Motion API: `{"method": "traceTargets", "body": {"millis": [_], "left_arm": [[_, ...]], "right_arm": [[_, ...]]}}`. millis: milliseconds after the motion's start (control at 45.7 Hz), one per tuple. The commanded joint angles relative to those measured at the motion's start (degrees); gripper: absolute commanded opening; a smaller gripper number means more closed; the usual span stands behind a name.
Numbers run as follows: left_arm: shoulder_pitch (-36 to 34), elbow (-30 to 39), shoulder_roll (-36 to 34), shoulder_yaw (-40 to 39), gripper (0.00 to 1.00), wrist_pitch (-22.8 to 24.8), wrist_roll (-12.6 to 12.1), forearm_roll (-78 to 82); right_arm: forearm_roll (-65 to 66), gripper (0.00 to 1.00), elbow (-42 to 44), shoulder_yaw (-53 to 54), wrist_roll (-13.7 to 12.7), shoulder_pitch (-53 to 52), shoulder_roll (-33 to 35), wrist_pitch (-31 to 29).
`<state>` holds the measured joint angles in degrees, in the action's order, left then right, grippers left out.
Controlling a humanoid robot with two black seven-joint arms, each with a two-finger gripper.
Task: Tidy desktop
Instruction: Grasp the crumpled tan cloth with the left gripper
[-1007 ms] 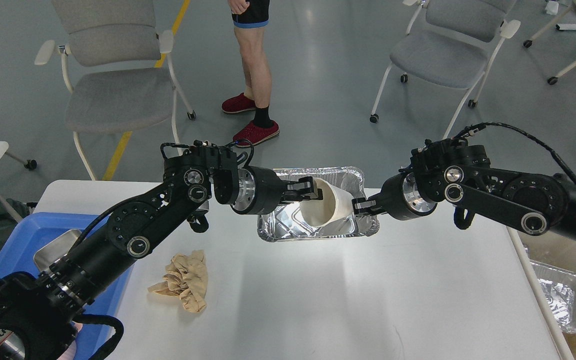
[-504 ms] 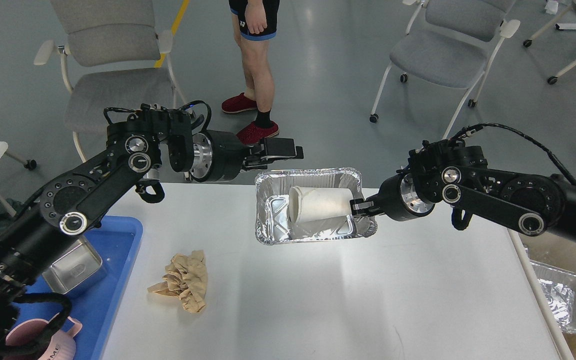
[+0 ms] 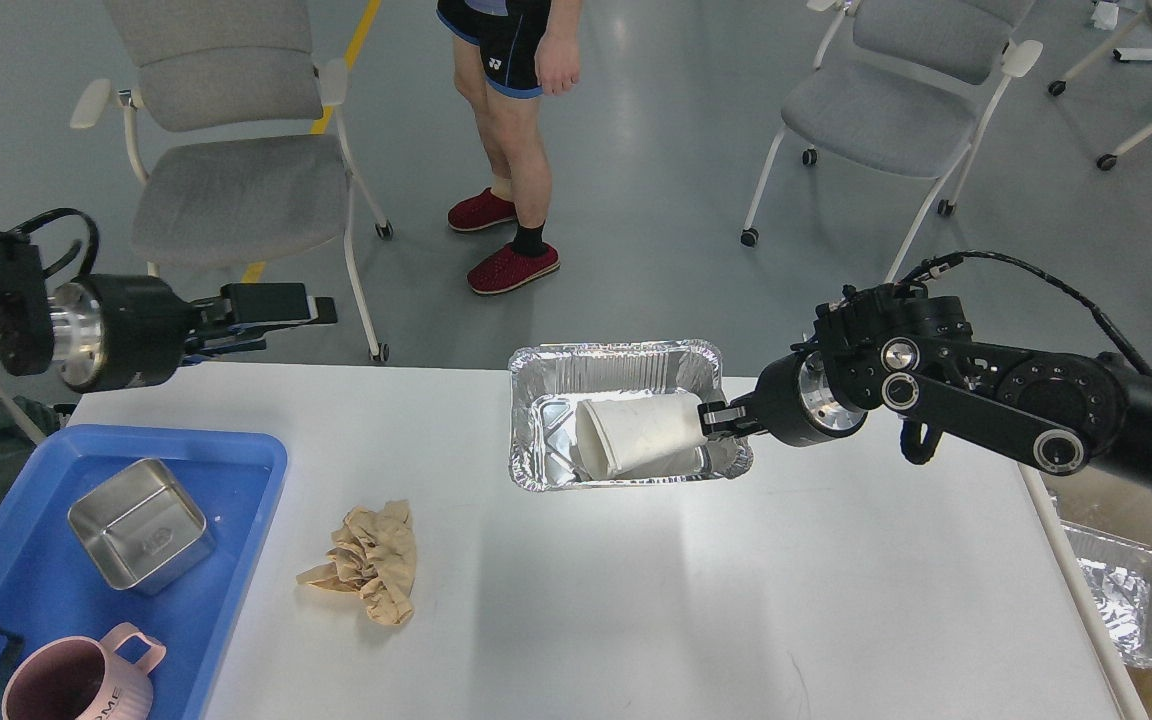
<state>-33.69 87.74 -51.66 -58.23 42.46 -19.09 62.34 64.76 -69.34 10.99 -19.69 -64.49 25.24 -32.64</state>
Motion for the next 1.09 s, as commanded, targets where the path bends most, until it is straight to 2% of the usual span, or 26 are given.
{"method": "traceTargets", "body": {"millis": [0,197,350,635,744,876,1073], "left_arm": [[5.2,0.4,-6.7,-1.9,0.96,0.2,0.0,-1.1],[6.2,0.4,-14.2,-0.8,0.97,0.8,1.0,-3.8],[7.9,-0.2,-12.7,0.9,0.97,-0.5,0.7,-3.6],[8.1,-3.7,4.5,11.6,0.97,-10.4,-0.9,5.4],[8.2,-8.0,12.1,12.8,0.97,-10.6,-0.9,10.3],[8.6,-13.6,18.0,13.8,0.97,-10.6,-0.9,11.8],[8.9,-19.0,23.4,15.2,0.97,-10.8,-0.9,11.8]], "right_arm": [[0.0,0.0,0.5,0.0,0.0,0.1,-0.8,0.0],[0.0,0.0,0.5,0.0,0.0,0.3,-0.9,0.0],[0.0,0.0,0.5,0.1,0.0,0.5,-1.2,0.0],[-0.1,0.0,0.5,0.1,0.0,0.6,-0.7,0.0],[-0.1,0.0,0.5,0.2,0.0,1.2,-0.5,0.0],[-0.1,0.0,0.4,0.3,0.0,1.6,-0.5,0.1],[0.0,0.0,0.4,0.4,0.0,1.9,-0.4,0.1]]}}
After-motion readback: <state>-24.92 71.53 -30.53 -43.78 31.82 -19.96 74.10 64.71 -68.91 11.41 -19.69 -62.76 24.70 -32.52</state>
